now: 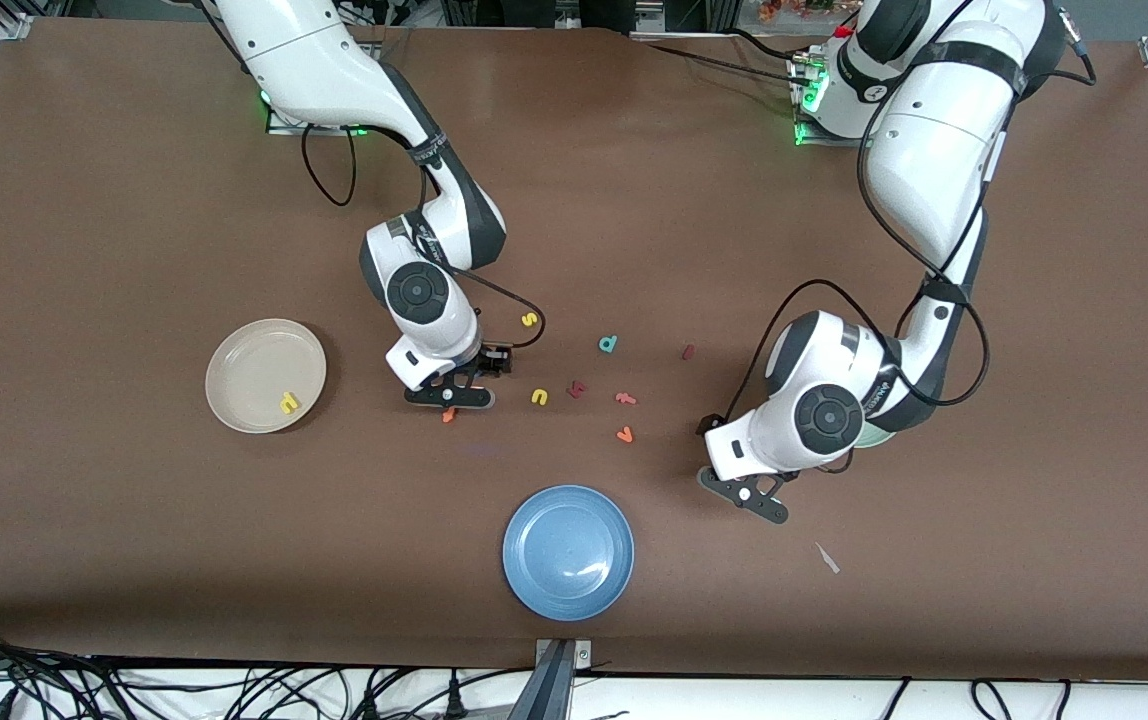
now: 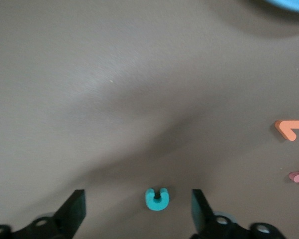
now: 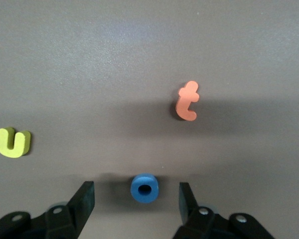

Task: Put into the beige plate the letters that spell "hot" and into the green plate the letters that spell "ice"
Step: 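Grasp blue o with the right gripper while the left gripper grasps teal c, then carry teal c onto the green plate and release it with the left gripper, then release o on the beige plate while the left gripper grasps the pink bar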

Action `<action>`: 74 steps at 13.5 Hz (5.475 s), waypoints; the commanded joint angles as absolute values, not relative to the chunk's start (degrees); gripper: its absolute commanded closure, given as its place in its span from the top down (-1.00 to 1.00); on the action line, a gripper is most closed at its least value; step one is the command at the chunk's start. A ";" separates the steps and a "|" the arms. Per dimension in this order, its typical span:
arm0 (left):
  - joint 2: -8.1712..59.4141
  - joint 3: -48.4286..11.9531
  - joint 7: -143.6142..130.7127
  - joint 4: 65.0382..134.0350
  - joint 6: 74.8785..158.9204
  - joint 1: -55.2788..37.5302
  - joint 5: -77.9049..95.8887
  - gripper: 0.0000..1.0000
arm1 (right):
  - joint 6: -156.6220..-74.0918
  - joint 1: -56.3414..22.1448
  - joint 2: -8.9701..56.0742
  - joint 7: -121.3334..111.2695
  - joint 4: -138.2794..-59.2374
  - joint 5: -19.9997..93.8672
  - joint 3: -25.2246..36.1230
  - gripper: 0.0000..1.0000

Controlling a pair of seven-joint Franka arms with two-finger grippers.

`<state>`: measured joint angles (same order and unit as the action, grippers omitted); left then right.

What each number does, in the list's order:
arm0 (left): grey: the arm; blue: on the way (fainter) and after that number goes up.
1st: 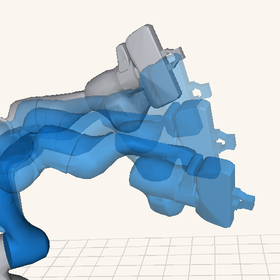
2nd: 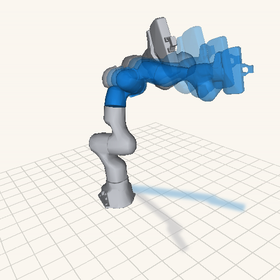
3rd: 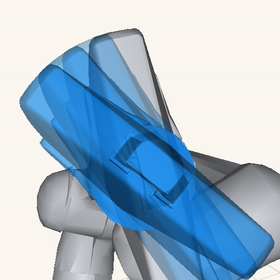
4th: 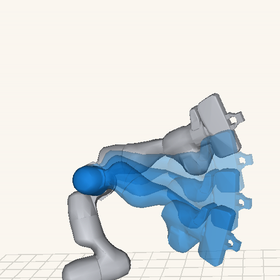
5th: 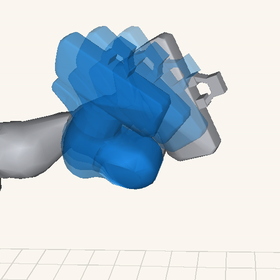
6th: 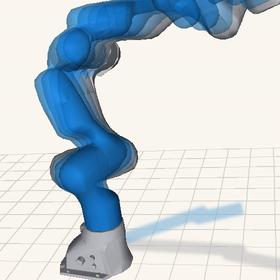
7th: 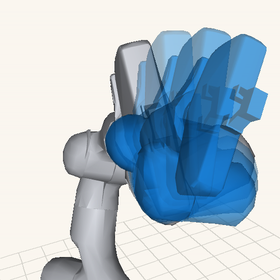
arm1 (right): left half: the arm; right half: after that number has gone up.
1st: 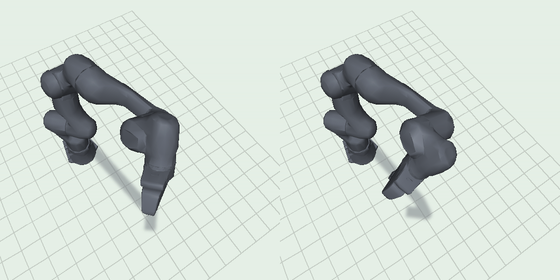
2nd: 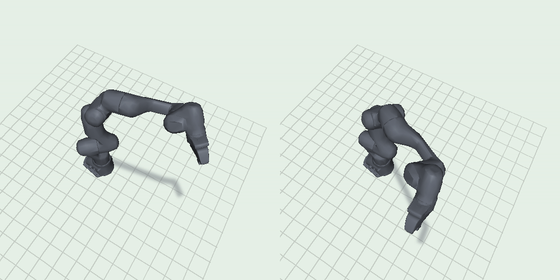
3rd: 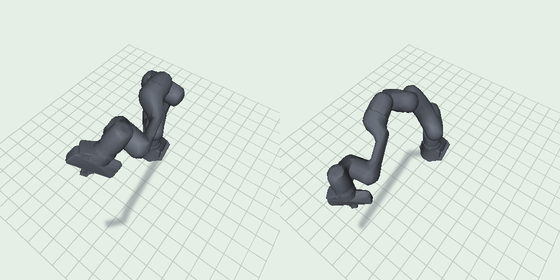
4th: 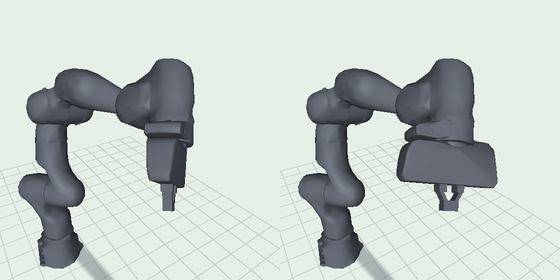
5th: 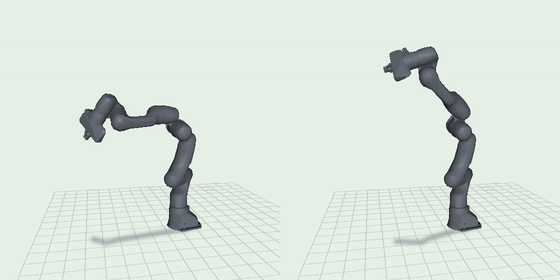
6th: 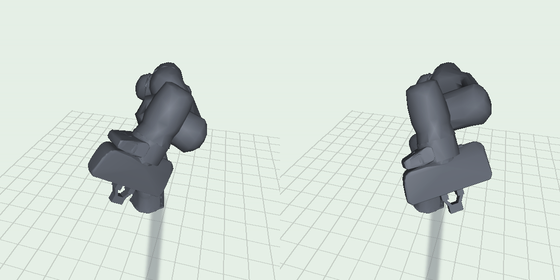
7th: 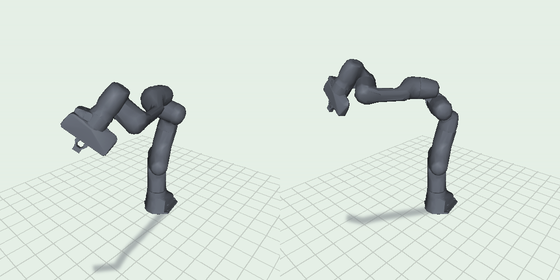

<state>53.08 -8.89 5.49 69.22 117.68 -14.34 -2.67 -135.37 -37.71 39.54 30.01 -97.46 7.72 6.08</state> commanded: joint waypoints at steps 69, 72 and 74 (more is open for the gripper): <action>42.89 -12.04 -4.04 89.73 111.52 -22.94 -10.36 0.34 | -122.43 -20.30 31.55 -23.05 -103.01 21.09 16.27 1.00; 43.94 -12.04 -4.04 89.91 113.11 -22.85 -12.04 0.05 | -122.95 -21.09 31.73 -15.67 -101.69 21.09 13.81 1.00; 44.03 -12.13 -4.04 90.09 113.64 -22.94 -12.04 -0.03 | -123.22 -22.67 32.60 -11.01 -100.21 21.09 12.84 1.00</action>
